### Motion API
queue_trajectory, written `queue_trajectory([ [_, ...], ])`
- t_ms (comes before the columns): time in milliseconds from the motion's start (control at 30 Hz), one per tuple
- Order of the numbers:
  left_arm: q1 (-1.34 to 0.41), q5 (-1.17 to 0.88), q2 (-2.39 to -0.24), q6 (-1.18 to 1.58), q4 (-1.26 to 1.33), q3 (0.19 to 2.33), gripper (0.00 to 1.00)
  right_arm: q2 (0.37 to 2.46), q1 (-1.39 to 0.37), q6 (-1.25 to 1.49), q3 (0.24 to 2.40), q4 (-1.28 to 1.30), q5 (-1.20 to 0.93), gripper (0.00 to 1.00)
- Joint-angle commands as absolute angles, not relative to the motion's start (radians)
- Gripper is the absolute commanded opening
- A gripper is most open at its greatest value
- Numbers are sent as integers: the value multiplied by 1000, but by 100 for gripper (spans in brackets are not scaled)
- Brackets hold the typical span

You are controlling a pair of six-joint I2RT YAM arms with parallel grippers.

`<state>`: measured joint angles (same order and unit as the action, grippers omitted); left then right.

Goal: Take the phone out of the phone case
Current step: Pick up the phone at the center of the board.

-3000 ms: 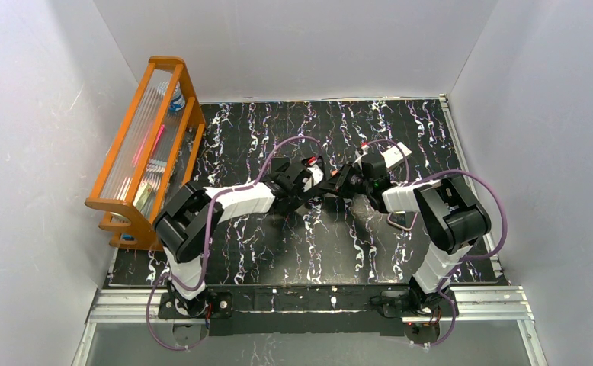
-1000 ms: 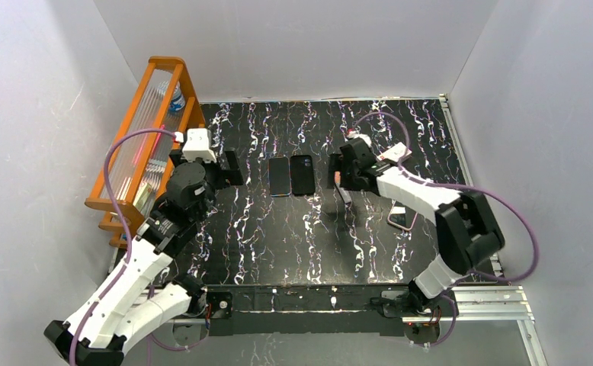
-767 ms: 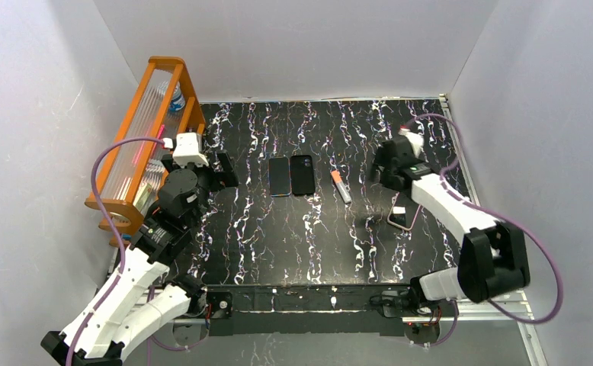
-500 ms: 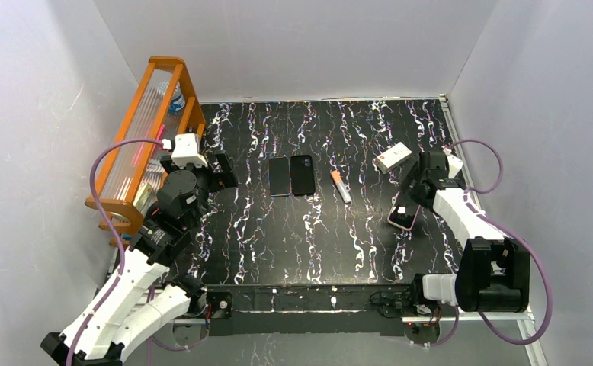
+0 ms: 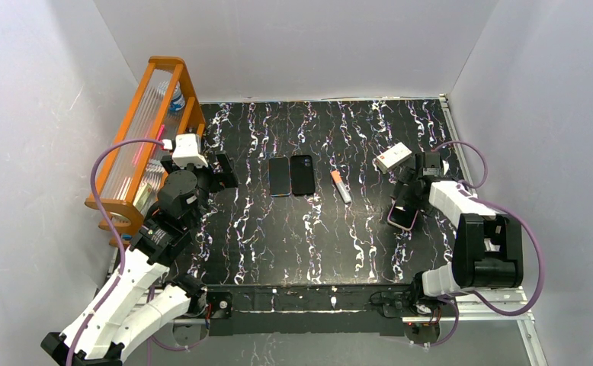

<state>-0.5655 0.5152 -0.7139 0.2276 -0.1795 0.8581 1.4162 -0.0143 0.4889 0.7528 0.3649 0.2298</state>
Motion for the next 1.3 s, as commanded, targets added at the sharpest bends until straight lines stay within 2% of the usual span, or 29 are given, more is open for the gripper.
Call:
queue_trajectory([
  [0,-561,526,-710,229,-151,850,98,1437,-10,437,816,350,168,99],
  [100,-561,529,-711,229,-150,849,98,1454,-11,428,822,354,126,99],
  [367,-561,542,-703,226,-149,848,98,1524,-10,417,844,405,196,99],
  [567,-561,536,-701,222,-149,845,98,1558,-10,418,839,403,171,88],
  [900,-561,467,-713,239,-138,833,98,1505,-10,443,785,340,72,53],
  [1100,-561,365,-762,269,-154,837,98,1419,-11,461,719,263,-49,26],
  [1267,-561,248,-824,347,-187,844,98,1312,-32,466,653,173,-129,12],
])
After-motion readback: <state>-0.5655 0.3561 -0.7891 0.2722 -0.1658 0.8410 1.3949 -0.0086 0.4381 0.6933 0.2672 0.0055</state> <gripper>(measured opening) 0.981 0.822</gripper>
